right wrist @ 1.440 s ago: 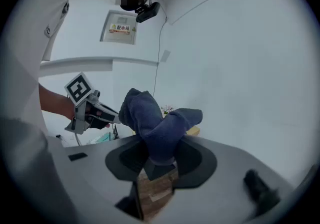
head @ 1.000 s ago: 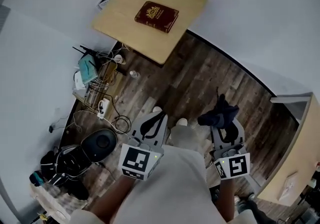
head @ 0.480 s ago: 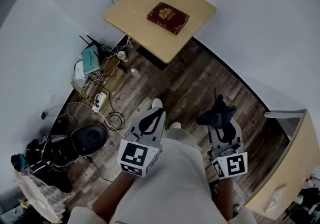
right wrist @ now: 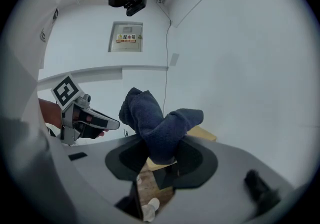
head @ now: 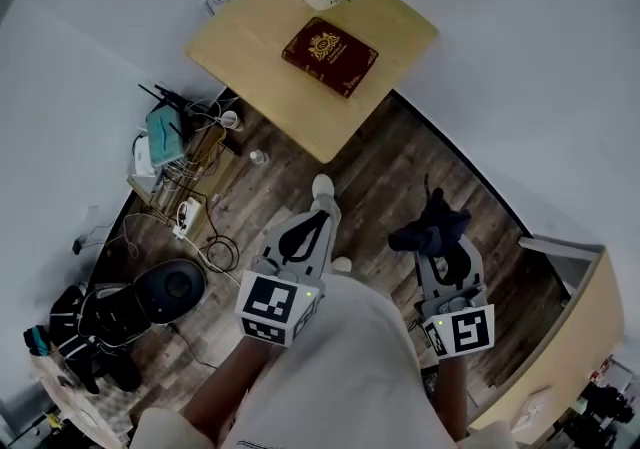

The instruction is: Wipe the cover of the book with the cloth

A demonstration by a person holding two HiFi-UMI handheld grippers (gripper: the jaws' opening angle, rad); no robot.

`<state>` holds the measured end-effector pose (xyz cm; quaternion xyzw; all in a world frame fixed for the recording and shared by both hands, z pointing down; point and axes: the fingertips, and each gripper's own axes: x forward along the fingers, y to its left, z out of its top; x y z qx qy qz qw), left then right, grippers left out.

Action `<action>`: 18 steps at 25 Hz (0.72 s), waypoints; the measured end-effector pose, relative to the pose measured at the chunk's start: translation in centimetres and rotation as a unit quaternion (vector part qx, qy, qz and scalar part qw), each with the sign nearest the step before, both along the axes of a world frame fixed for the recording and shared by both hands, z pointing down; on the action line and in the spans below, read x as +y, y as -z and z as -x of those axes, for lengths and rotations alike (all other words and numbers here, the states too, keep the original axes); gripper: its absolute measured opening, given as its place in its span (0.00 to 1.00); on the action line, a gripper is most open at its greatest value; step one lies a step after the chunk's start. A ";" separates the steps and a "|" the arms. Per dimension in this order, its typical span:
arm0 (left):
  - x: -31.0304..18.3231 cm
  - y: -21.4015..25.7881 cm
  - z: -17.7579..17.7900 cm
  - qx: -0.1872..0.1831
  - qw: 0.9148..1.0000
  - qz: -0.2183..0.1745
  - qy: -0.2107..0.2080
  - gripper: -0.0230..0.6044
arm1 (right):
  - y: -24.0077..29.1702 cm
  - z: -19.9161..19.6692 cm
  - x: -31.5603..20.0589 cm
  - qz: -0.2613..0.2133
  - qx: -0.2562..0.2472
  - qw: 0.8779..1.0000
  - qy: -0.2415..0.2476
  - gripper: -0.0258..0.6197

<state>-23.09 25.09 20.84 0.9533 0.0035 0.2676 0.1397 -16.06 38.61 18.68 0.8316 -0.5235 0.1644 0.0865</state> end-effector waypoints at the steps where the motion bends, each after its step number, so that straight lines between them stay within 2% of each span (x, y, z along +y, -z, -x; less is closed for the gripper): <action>1: -1.2 -0.2 -1.7 -0.003 1.000 0.004 -0.001 0.07 | 0.0 -1.5 -1.1 0.008 0.002 1.000 0.002 0.27; 5: -6.7 -0.1 -8.4 -0.002 1.000 0.014 0.006 0.07 | 0.2 -7.6 -6.1 0.034 0.002 0.999 0.015 0.27; 9: -11.1 -0.3 -13.5 0.001 1.000 0.024 0.013 0.07 | 0.3 -12.7 -10.8 0.057 0.017 0.998 0.036 0.27; 13: -14.4 -0.5 -16.6 0.002 0.999 0.028 0.026 0.07 | 0.2 -16.4 -14.9 0.073 0.034 0.994 0.067 0.27; 18: -16.5 -1.1 -18.4 -0.001 0.998 0.023 0.055 0.07 | -0.6 -19.6 -18.3 0.076 0.028 0.991 0.103 0.27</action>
